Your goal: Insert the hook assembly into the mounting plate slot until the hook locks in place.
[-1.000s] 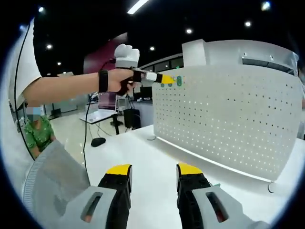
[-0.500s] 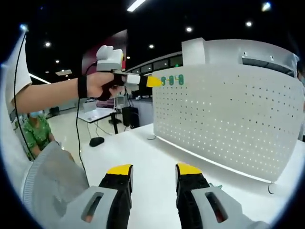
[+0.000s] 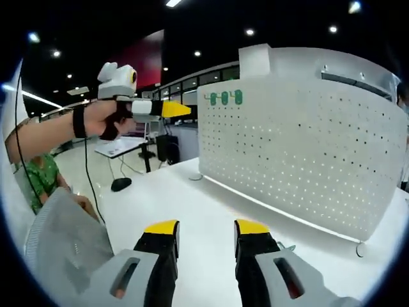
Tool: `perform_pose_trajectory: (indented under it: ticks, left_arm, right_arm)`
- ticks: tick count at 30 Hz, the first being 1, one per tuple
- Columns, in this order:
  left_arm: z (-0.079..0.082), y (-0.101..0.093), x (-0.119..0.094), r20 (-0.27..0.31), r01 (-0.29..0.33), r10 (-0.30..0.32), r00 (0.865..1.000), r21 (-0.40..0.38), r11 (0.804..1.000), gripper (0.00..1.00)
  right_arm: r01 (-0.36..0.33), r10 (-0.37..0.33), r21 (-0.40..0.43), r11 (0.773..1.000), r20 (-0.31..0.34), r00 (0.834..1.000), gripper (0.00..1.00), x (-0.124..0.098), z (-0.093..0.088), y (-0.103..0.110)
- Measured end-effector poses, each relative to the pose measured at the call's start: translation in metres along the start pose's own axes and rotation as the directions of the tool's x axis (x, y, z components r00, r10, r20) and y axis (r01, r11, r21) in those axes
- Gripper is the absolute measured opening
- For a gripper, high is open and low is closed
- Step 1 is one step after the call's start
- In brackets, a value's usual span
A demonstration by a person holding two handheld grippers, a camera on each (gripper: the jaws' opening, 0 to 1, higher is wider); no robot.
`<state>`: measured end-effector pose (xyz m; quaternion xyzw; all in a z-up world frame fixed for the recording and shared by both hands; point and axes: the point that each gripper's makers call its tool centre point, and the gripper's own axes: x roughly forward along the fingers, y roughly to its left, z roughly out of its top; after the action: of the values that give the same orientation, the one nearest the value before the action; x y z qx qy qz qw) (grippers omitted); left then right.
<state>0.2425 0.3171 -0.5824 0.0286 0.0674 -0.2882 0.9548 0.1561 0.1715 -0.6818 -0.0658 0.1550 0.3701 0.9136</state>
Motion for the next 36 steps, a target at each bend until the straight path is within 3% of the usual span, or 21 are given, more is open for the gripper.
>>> perform_pose_trajectory:
  ticks: [4, 13, 16, 24, 32, 36]
  left_arm:
    - [-0.011, -0.003, -0.007, 0.001, 0.031, -0.031, 1.000, -0.040, 0.999, 0.40]
    - [-0.028, -0.016, -0.018, -0.009, 0.107, -0.107, 0.994, -0.012, 0.994, 0.46]
    - [-0.031, -0.027, -0.023, 0.006, 0.163, -0.163, 0.987, -0.008, 0.987, 0.50]
    - [-0.041, -0.041, -0.031, 0.005, 0.223, -0.223, 0.975, -0.008, 0.975, 0.51]
    - [-0.053, -0.043, -0.034, 0.008, 0.249, -0.249, 0.969, -0.031, 0.968, 0.52]
    - [-0.058, -0.051, -0.032, -0.016, 0.266, -0.266, 0.964, 0.007, 0.964, 0.53]
  right_arm:
    - [0.015, -0.015, 0.007, 1.000, -0.015, 1.000, 0.34, 0.002, -0.001, -0.003]
    - [0.059, -0.058, 0.005, 0.998, -0.065, 0.996, 0.33, 0.008, -0.009, -0.009]
    - [0.071, -0.069, 0.018, 0.997, -0.076, 0.995, 0.33, 0.010, -0.012, -0.012]
    - [0.135, -0.130, 0.039, 0.990, -0.116, 0.985, 0.31, 0.017, -0.019, -0.028]
    - [0.181, -0.174, 0.036, 0.983, -0.160, 0.972, 0.30, 0.021, -0.029, -0.038]
    - [0.216, -0.206, 0.033, 0.976, -0.183, 0.961, 0.29, 0.021, -0.036, -0.045]
